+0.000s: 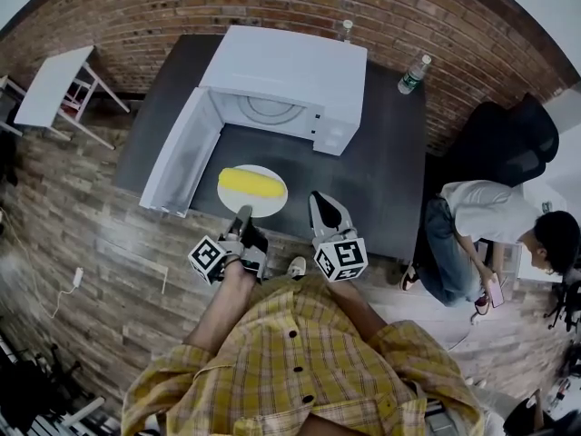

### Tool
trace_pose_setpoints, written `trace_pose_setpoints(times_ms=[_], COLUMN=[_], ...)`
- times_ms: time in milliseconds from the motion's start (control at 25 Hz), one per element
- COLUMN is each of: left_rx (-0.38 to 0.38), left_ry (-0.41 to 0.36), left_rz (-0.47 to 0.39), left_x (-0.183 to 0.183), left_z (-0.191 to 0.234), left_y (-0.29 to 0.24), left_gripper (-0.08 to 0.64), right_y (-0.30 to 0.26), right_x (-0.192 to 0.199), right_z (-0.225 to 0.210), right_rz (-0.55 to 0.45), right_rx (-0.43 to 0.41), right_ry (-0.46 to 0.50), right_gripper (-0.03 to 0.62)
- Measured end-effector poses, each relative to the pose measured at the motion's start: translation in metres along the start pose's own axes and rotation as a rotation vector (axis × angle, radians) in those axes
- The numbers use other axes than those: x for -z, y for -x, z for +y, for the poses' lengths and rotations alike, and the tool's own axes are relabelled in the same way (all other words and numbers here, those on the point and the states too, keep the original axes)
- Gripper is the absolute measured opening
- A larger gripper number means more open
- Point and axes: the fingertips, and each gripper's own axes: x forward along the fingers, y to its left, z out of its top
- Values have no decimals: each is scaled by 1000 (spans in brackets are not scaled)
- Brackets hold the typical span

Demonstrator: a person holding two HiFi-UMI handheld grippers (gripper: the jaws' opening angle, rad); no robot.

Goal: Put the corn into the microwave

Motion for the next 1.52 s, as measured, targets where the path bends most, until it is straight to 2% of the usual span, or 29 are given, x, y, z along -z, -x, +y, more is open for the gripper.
trace_pose_setpoints(times_ms=[320,640,800,960,1120,1520], left_rx=[-7,-29,-75,-65,-99,-123], left_ry=[0,-3,-23,-17,-38,-55], left_rz=[20,61,81,102,116,131], left_x=[3,-25,-39,-41,-48,-61], left_z=[6,-1,5,1,10,19], left_y=[-16,-39,-52,-71,-84,-118], left_gripper=[25,23,23,25,26,26], right_y=[-12,-35,-44,-51,-61,-82], right_x=[1,-1,-7,-5,-3,-4], right_z=[-4,-3,-4,-10,-16,-29], right_rz=[0,6,-4,0,7,7], right_rx=[-13,41,68,95,108,129], right_ry=[9,19,22,17,13,15], right_gripper=[0,0,0,0,0,0])
